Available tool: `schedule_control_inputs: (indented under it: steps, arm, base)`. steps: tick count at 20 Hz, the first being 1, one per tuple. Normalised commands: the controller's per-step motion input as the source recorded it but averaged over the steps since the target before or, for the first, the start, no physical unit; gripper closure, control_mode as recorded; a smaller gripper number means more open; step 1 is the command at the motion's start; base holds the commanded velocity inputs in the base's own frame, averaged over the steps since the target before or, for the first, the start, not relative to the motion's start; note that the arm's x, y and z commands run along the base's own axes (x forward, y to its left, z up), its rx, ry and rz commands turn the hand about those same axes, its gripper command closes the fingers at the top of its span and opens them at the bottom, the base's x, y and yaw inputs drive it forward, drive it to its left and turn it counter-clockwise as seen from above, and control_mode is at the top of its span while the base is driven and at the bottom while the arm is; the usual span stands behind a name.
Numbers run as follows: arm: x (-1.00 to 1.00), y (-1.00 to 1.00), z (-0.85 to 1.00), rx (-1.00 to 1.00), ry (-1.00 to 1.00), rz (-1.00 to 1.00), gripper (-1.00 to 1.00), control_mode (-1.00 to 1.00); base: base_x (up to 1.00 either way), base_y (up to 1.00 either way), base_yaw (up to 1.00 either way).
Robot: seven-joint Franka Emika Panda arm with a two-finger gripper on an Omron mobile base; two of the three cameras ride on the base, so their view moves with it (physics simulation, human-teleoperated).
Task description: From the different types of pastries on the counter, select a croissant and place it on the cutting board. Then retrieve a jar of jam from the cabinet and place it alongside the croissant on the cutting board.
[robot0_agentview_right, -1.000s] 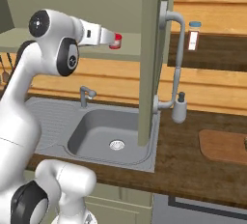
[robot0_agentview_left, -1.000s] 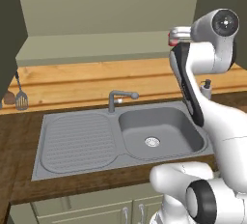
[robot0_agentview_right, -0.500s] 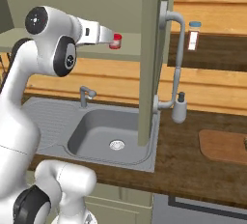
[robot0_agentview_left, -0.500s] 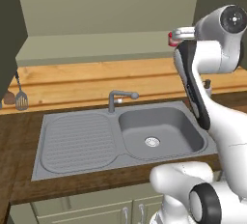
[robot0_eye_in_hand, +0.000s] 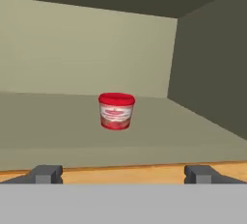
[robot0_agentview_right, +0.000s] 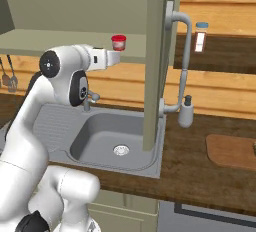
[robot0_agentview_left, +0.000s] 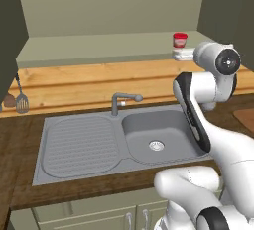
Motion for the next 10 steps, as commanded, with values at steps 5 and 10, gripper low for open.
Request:
schedule_control_inputs:
  steps: [5,10]
  arm:
    - [0.4,0.0,0.58,0.12,0.3,0.01,-1.0,-1.0]
    - [0.36,0.0,0.26,0.09,0.21,0.03,-1.0,-1.0]
  base:
    - [0.0,0.0,0.0]
    - [0.0,0.0,0.0]
